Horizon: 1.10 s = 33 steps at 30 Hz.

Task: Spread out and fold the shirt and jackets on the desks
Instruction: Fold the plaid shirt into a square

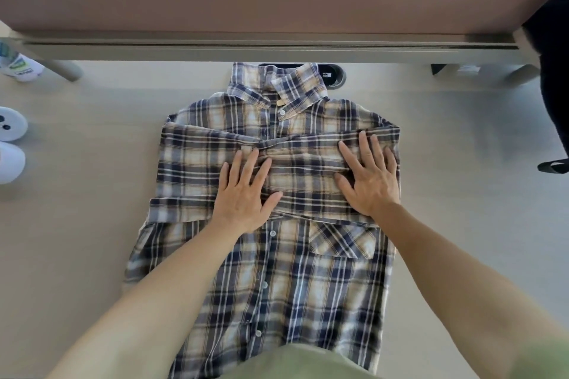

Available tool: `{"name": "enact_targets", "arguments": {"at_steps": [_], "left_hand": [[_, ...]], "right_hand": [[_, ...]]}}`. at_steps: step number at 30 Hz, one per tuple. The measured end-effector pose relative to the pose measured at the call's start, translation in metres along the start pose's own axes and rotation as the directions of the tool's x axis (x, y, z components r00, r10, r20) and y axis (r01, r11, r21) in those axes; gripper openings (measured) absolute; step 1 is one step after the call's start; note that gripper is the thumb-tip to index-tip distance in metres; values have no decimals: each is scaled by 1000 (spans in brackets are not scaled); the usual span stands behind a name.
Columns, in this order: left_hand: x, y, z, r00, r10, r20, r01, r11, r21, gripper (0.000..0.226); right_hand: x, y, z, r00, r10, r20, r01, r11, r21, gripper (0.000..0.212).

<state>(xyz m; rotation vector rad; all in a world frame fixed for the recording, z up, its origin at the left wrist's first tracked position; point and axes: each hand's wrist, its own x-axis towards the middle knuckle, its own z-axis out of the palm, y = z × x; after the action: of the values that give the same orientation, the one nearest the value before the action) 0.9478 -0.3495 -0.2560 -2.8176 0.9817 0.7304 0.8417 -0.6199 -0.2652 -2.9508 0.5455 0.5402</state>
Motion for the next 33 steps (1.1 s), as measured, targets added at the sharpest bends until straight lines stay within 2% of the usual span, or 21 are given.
{"name": "enact_targets", "arguments": {"at_steps": [5,9,11,12,14,16,18,21,24,25,26,28,29,30,32,33], "left_hand": [[11,1,-9,999,-40,5,40,994,-105,83],[22,-6,-19,989,-19,145,28,998,-57,82],[28,-11,-30,982,10,188,12,994,-113,80],[31,-13,-37,988,18,156,6,989,-147,77],[39,-20,-50,1000,-3,-17,-1,966,-259,60],[58,-27,-64,968,-85,-235,-8,930,-369,40],[85,-38,-78,915,-207,-347,53,913,-405,29],[122,-54,-99,887,-358,-292,213,878,-428,39],[147,-59,-111,887,-394,-242,256,854,-452,51],[153,-60,-113,886,-414,-211,277,835,-475,52],[157,-60,-116,883,-435,-174,303,814,-496,50],[157,-58,-117,891,-432,-141,314,809,-496,32],[153,-57,-116,895,-411,-174,284,824,-490,26],[146,-56,-116,895,-376,-240,225,845,-485,26],[132,-57,-112,875,-279,-395,58,872,-487,25],[122,-58,-111,860,-233,-453,-18,875,-484,27]], "right_hand": [[-2,-33,-9,991,-71,-114,80,994,75,66],[14,-59,-10,998,-57,32,54,996,73,62],[28,-64,-18,998,-32,-61,40,991,129,54],[38,-67,-28,991,-18,-133,39,987,158,48],[67,-68,-50,977,36,-208,12,974,225,40],[97,-69,-77,980,108,-168,-58,959,279,38],[119,-68,-97,976,196,-100,-146,918,369,43],[141,-60,-106,947,314,74,-306,803,512,44],[144,-53,-109,918,334,213,-394,722,568,36],[144,-53,-106,912,346,218,-406,694,595,31],[140,-57,-110,901,351,255,-427,610,667,24],[142,-60,-103,914,296,279,-404,580,708,11],[139,-62,-101,922,272,275,-380,500,778,9],[132,-66,-105,951,234,202,-302,566,767,7],[124,-63,-109,951,272,148,-281,553,785,7],[115,-63,-110,962,265,69,-221,601,768,9]]}}
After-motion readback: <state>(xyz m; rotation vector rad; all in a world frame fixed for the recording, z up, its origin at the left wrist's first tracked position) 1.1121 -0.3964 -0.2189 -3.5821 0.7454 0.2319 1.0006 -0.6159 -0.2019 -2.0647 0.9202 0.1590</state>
